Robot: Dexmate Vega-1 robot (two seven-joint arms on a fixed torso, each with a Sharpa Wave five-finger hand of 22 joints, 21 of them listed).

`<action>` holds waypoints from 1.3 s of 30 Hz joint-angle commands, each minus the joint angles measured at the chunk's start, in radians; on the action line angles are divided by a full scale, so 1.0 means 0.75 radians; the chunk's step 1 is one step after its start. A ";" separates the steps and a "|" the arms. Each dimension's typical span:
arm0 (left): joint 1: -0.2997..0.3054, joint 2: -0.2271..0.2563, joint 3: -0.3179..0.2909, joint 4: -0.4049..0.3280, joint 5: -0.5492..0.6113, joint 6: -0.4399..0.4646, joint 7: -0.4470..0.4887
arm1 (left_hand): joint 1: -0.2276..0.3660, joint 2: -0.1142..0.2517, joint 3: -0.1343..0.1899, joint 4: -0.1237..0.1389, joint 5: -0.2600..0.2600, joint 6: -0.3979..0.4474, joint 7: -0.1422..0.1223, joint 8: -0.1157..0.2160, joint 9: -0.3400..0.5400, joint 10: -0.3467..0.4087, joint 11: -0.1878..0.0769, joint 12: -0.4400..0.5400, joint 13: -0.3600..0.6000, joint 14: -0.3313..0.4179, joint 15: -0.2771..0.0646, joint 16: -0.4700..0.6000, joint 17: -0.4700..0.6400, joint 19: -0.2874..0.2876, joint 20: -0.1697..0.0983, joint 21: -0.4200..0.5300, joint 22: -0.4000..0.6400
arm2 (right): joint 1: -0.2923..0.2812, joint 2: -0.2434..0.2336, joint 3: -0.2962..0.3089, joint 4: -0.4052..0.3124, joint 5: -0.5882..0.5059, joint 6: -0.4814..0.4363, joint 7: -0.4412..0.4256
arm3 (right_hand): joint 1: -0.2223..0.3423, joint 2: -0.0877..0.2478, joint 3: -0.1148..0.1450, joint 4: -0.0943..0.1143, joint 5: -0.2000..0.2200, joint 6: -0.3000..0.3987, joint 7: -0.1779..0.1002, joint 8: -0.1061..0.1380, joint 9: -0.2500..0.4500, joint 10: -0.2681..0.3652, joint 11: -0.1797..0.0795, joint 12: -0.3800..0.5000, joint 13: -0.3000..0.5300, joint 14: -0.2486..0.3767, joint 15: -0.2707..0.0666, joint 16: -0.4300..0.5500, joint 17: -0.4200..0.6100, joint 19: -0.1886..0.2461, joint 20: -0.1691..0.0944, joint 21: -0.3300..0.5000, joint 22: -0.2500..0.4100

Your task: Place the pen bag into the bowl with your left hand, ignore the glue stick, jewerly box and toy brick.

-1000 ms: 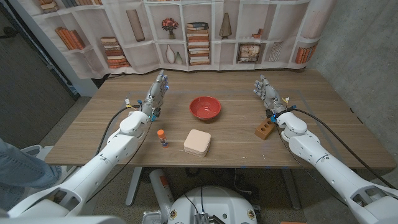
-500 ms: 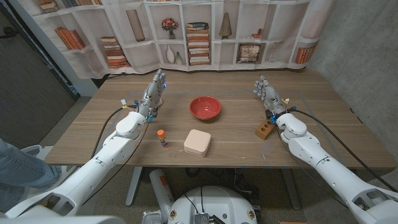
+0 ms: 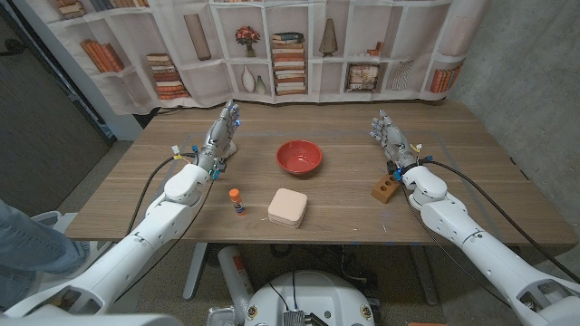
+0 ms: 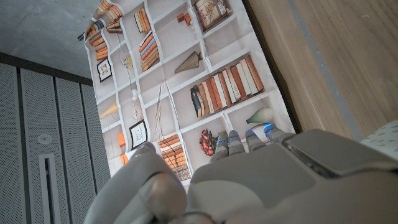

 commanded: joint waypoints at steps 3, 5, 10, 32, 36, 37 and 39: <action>0.036 0.033 -0.010 -0.044 0.062 -0.020 0.042 | 0.018 0.004 0.001 -0.010 0.004 0.010 -0.002 0.007 0.005 0.008 0.009 0.011 0.004 0.009 0.005 0.010 0.005 -0.099 0.000 0.010 0.004 | 0.006 0.010 0.003 0.014 -0.002 0.007 -0.007 | 0.002 0.017 -0.001 -0.006 0.003 0.010 -0.003 0.004 0.004 0.011 -0.002 0.004 0.008 0.014 -0.001 0.002 0.004 0.007 -0.033 -0.008 0.004; 0.041 0.037 -0.011 -0.051 0.075 -0.025 0.051 | 0.019 0.005 0.001 -0.010 0.004 0.013 -0.002 0.007 0.005 0.010 0.007 0.011 0.004 0.010 0.005 0.009 0.005 -0.097 0.000 0.010 0.004 | 0.014 0.011 0.001 0.021 0.000 0.007 0.003 | 0.002 0.017 -0.001 -0.006 0.003 0.011 -0.004 0.004 0.004 0.013 -0.003 0.004 0.008 0.015 -0.002 0.002 0.004 0.008 -0.033 -0.009 0.004; 0.047 0.034 -0.013 -0.049 0.086 -0.046 0.054 | 0.023 0.007 0.000 -0.012 0.004 0.024 0.000 0.009 0.005 0.020 0.007 0.013 0.004 0.019 0.002 0.010 0.005 -0.096 0.002 0.010 0.004 | 0.034 0.022 -0.005 0.042 0.007 0.000 0.017 | 0.001 0.017 -0.002 -0.007 0.003 0.015 -0.005 0.005 0.004 0.014 -0.007 0.004 0.008 0.018 -0.002 0.002 0.004 0.011 -0.033 -0.012 0.004; 0.124 0.078 -0.042 -0.121 0.193 -0.086 0.127 | 0.038 0.016 -0.006 -0.020 0.005 0.079 -0.011 0.019 0.005 0.066 -0.001 0.021 0.004 0.064 -0.003 0.015 0.005 -0.071 0.011 0.015 0.004 | 0.037 0.030 -0.004 0.046 0.004 0.025 0.019 | -0.001 0.020 -0.005 -0.008 0.002 0.020 -0.008 0.004 0.004 0.021 -0.004 0.003 0.008 0.023 0.000 0.001 0.004 0.016 -0.032 -0.024 0.005; 0.127 0.080 -0.044 -0.115 0.197 -0.094 0.125 | 0.039 0.017 -0.006 -0.020 0.005 0.080 -0.012 0.018 0.005 0.067 -0.002 0.020 0.004 0.066 -0.004 0.014 0.005 -0.072 0.011 0.015 0.004 | 0.037 0.026 -0.011 0.050 -0.008 0.029 0.024 | 0.000 0.021 -0.006 -0.009 0.001 0.021 -0.006 0.004 0.004 0.025 -0.001 0.003 0.008 0.024 -0.001 0.000 0.004 0.018 -0.032 -0.026 0.005; 0.128 0.080 -0.044 -0.114 0.199 -0.098 0.125 | 0.039 0.017 -0.007 -0.021 0.005 0.082 -0.013 0.018 0.005 0.067 -0.001 0.020 0.004 0.066 -0.003 0.014 0.005 -0.072 0.012 0.014 0.004 | 0.035 0.028 -0.010 0.049 -0.005 0.026 0.021 | 0.000 0.021 -0.006 -0.009 0.001 0.022 -0.005 0.004 0.004 0.025 -0.001 0.003 0.008 0.025 -0.001 0.000 0.004 0.019 -0.032 -0.026 0.005; 0.136 0.082 -0.047 -0.116 0.208 -0.105 0.131 | 0.040 0.017 -0.007 -0.021 0.005 0.082 -0.013 0.018 0.005 0.068 -0.002 0.020 0.005 0.067 -0.004 0.014 0.005 -0.072 0.013 0.014 0.004 | 0.035 0.028 -0.012 0.053 -0.008 0.029 0.022 | 0.000 0.021 -0.006 -0.009 0.001 0.022 -0.004 0.004 0.004 0.026 0.004 0.003 0.008 0.025 -0.001 0.000 0.004 0.020 -0.032 -0.027 0.005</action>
